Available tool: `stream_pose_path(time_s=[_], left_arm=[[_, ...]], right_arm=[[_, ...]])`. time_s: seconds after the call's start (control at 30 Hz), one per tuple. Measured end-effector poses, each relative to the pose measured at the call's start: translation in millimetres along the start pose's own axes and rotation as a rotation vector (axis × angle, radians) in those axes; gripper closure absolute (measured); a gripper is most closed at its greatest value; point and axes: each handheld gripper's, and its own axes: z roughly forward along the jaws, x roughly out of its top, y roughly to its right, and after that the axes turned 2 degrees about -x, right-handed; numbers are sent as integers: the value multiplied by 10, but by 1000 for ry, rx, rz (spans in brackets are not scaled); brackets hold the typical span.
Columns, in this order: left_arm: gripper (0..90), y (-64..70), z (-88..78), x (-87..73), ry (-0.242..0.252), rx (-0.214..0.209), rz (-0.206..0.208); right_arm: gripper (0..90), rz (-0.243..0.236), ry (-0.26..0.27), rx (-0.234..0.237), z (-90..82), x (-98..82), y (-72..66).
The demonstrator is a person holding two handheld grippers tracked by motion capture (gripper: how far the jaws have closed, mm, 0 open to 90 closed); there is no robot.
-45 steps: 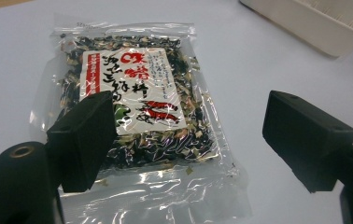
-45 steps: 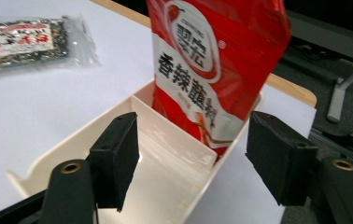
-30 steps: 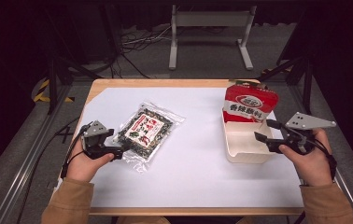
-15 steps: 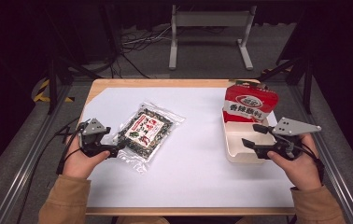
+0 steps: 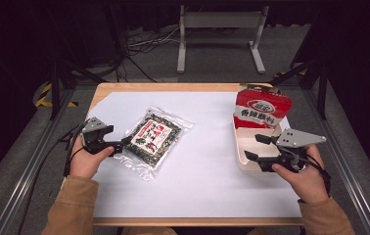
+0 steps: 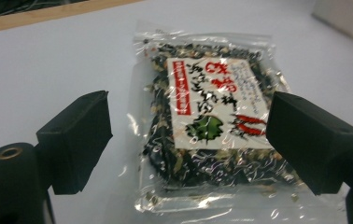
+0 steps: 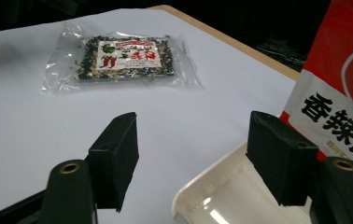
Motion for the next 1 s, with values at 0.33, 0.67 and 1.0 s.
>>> stream_pose_path(time_s=[0.33,0.67,1.0], left_arm=[[157,-261,126,-115,-41,88,-72],[140,-281,286,-153,-128,-1,-121],[182,-259,487,-89,-195,16,-76]], right_arm=[[343,7,15,52,85,-50,-69],[339,-2,2,67,110,-87,-121],[336,6,-20,59,100,-143,-154]])
